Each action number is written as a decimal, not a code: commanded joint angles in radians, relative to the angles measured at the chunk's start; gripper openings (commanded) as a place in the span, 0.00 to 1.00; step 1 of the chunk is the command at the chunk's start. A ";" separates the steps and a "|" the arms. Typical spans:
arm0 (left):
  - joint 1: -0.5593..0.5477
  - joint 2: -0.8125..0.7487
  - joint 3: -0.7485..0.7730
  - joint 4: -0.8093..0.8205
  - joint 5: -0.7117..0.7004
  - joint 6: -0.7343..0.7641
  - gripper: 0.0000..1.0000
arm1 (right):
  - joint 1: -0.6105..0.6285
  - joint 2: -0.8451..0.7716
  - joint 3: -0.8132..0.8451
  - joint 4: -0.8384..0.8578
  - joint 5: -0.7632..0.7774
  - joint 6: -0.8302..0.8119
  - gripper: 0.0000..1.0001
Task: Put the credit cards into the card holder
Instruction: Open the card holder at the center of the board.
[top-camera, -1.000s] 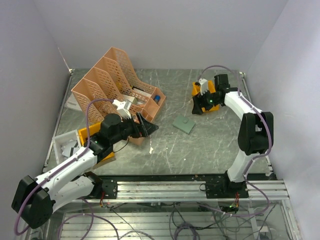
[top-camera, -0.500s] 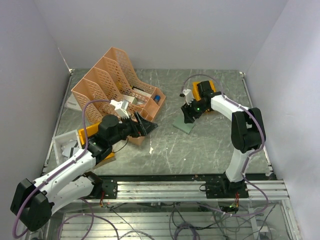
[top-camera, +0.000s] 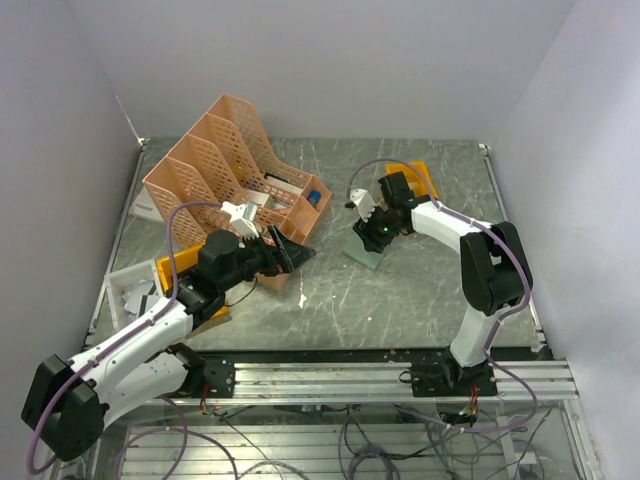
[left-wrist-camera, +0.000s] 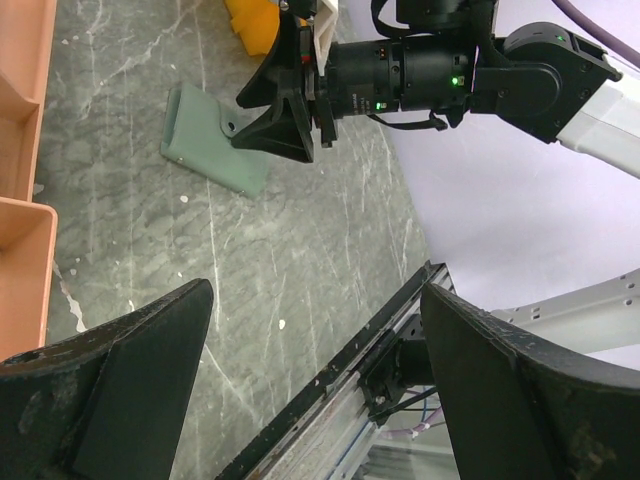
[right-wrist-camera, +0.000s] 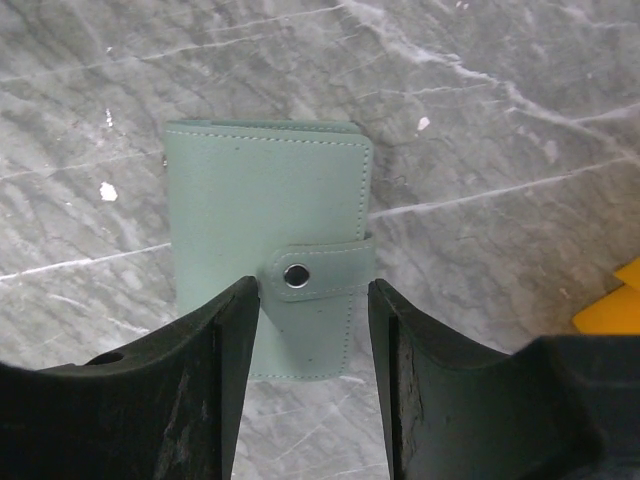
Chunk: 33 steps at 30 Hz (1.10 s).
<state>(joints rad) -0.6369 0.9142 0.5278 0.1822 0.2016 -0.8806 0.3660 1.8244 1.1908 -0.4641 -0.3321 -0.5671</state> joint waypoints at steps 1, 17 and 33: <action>-0.004 -0.017 -0.007 0.036 -0.016 -0.003 0.96 | 0.010 0.015 0.001 0.042 0.043 -0.029 0.48; -0.053 0.084 -0.043 0.157 -0.002 -0.036 0.92 | 0.049 -0.012 -0.092 0.102 0.095 -0.028 0.00; -0.264 0.386 0.020 0.241 -0.259 -0.050 0.64 | 0.048 -0.304 -0.259 0.105 -0.224 0.050 0.00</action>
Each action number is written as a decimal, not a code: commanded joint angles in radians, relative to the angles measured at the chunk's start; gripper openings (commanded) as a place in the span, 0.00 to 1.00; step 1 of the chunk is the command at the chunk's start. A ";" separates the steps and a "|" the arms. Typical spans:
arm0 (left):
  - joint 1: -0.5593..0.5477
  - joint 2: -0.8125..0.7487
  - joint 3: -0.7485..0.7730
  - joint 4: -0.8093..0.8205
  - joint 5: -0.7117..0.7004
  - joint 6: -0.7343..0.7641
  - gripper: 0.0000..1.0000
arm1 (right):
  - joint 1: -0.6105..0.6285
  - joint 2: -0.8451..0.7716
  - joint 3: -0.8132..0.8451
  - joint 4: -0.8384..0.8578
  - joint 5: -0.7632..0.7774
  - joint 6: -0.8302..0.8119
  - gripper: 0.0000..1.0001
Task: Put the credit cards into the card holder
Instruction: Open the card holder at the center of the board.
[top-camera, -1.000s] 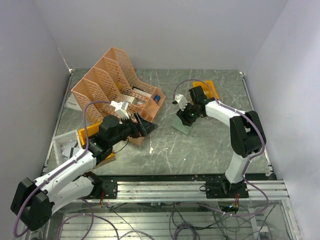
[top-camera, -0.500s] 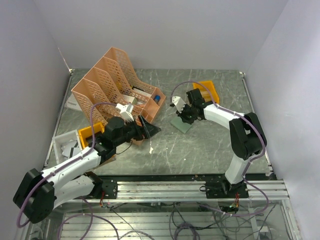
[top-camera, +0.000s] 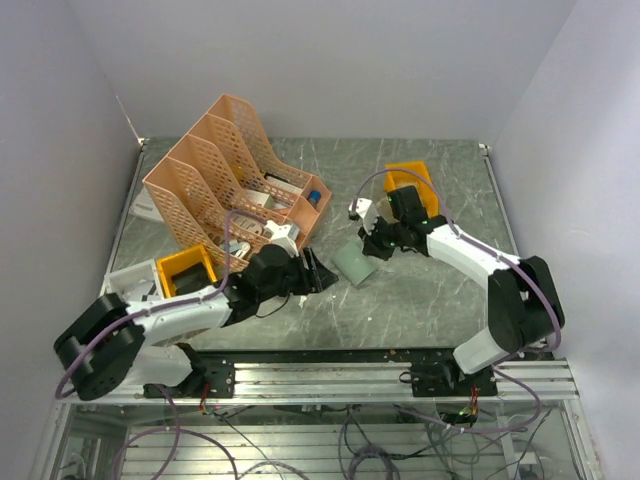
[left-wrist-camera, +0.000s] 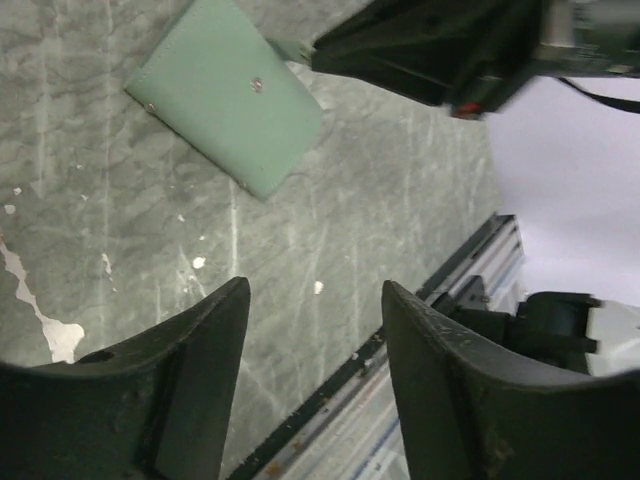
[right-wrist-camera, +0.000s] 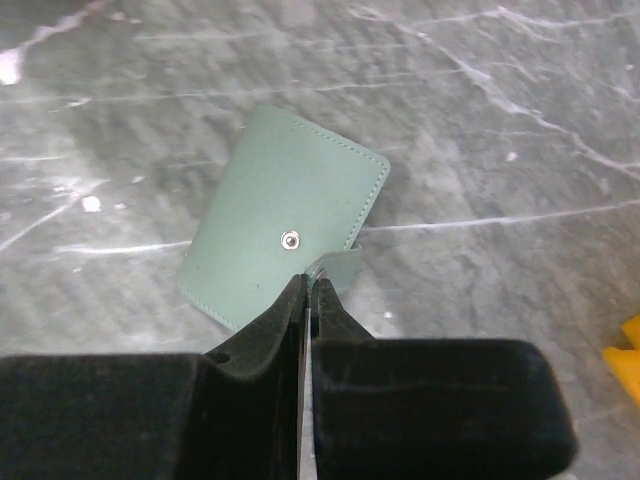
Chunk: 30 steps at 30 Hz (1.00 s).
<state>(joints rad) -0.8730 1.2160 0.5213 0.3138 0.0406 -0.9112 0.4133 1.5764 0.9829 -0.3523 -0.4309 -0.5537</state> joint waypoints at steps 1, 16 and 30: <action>-0.031 0.118 0.031 0.133 -0.094 -0.027 0.60 | 0.001 -0.067 -0.060 -0.005 -0.136 0.044 0.00; -0.078 0.310 0.209 -0.065 -0.225 -0.091 0.69 | -0.096 -0.088 -0.056 -0.078 -0.575 0.102 0.00; -0.080 0.316 0.213 -0.064 -0.182 -0.019 0.71 | -0.100 -0.092 -0.057 -0.058 -0.607 0.138 0.00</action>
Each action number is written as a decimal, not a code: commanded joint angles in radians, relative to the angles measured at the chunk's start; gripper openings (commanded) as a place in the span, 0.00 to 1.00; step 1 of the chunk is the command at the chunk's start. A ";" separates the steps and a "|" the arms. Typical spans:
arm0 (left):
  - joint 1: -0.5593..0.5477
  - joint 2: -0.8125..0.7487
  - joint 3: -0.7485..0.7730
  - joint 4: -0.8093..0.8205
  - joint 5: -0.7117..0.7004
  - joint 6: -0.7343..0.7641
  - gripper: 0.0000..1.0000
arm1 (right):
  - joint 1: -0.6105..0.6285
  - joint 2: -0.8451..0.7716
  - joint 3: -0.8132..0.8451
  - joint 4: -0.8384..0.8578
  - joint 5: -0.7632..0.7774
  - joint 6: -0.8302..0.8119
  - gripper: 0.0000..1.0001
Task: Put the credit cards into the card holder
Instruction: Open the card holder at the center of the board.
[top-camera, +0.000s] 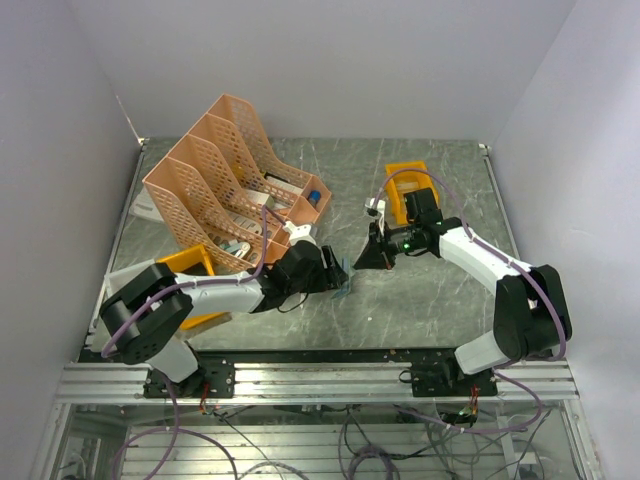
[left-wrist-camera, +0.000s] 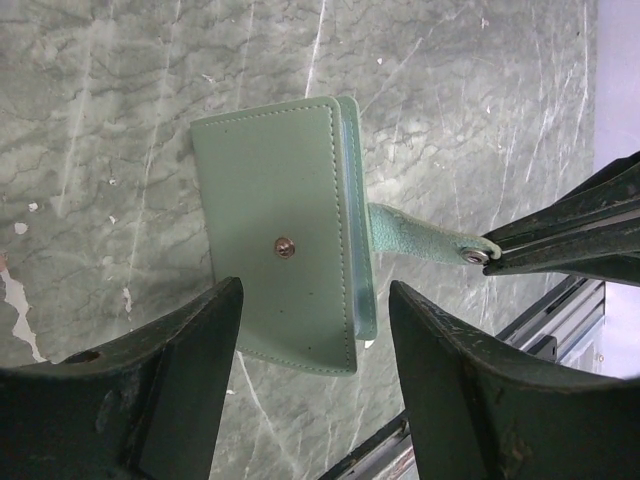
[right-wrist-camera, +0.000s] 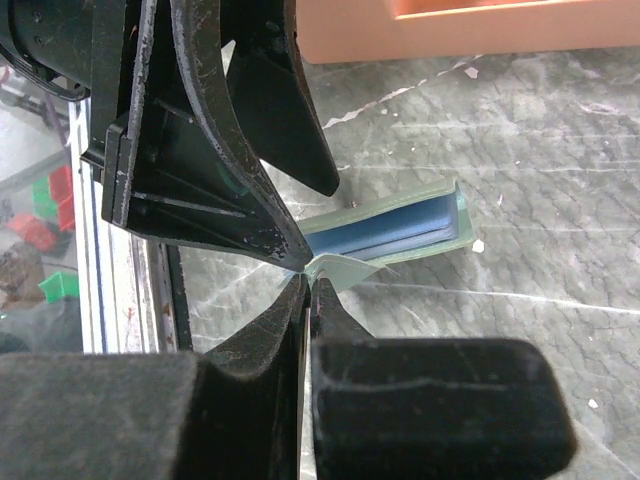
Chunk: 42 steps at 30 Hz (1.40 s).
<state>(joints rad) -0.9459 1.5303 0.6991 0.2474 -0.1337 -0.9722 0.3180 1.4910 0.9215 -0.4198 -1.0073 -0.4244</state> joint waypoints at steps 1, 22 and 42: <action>-0.008 0.008 0.045 -0.019 -0.015 0.049 0.70 | -0.004 -0.007 0.005 0.008 -0.030 0.008 0.00; -0.016 0.064 0.040 -0.131 0.052 0.089 0.07 | -0.063 -0.198 0.018 -0.177 0.066 -0.202 0.00; -0.114 0.046 0.089 0.016 0.086 0.123 0.07 | -0.157 -0.140 -0.107 -0.137 0.722 -0.172 0.16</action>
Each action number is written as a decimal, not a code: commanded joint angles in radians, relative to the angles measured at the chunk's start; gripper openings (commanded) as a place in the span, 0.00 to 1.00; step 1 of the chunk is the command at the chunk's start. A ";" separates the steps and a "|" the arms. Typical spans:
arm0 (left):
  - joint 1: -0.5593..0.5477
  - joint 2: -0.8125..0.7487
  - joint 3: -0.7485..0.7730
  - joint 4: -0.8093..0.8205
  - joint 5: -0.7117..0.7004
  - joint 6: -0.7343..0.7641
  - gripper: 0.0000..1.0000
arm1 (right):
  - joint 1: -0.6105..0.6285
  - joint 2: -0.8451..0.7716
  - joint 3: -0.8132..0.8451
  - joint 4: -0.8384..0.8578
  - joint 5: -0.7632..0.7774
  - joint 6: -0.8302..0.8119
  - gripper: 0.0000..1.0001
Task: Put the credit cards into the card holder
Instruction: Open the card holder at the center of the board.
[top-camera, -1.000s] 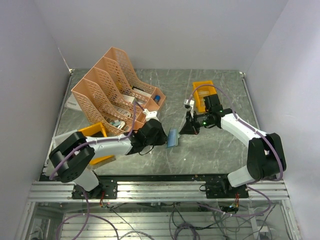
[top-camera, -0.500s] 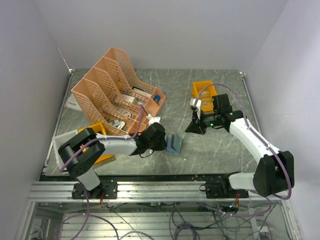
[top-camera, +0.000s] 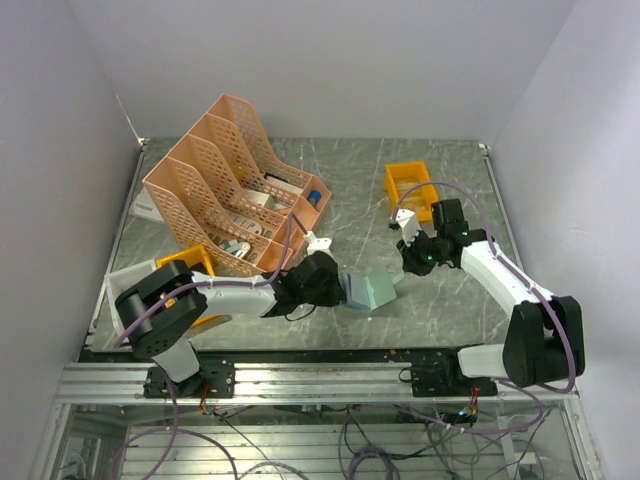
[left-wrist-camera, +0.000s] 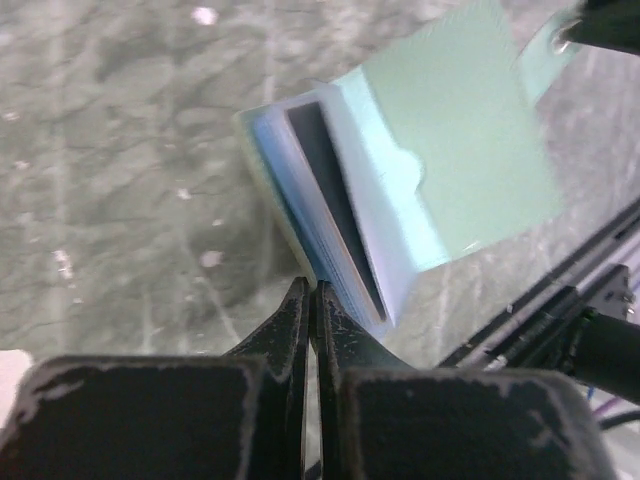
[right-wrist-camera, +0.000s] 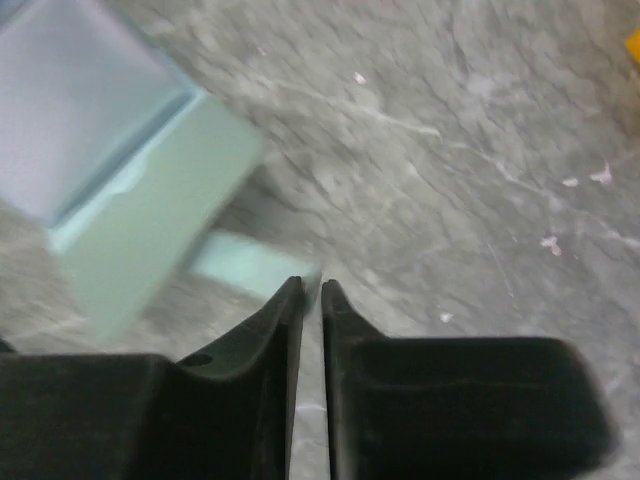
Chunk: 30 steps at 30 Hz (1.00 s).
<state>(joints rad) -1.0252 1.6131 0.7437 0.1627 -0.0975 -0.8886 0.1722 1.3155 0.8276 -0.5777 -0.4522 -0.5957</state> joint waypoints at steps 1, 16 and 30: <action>-0.037 -0.029 0.053 0.109 0.059 0.041 0.07 | -0.013 0.035 -0.011 0.014 0.158 0.004 0.27; -0.039 0.026 0.066 0.143 0.087 0.027 0.07 | -0.011 -0.011 0.084 -0.285 -0.510 -0.255 0.53; -0.039 -0.051 -0.047 0.307 0.098 0.014 0.07 | 0.158 -0.037 -0.032 -0.099 -0.388 -0.270 0.38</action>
<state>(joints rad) -1.0622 1.6207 0.7261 0.3706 -0.0032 -0.8791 0.3283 1.2499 0.7822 -0.7090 -0.8635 -0.8776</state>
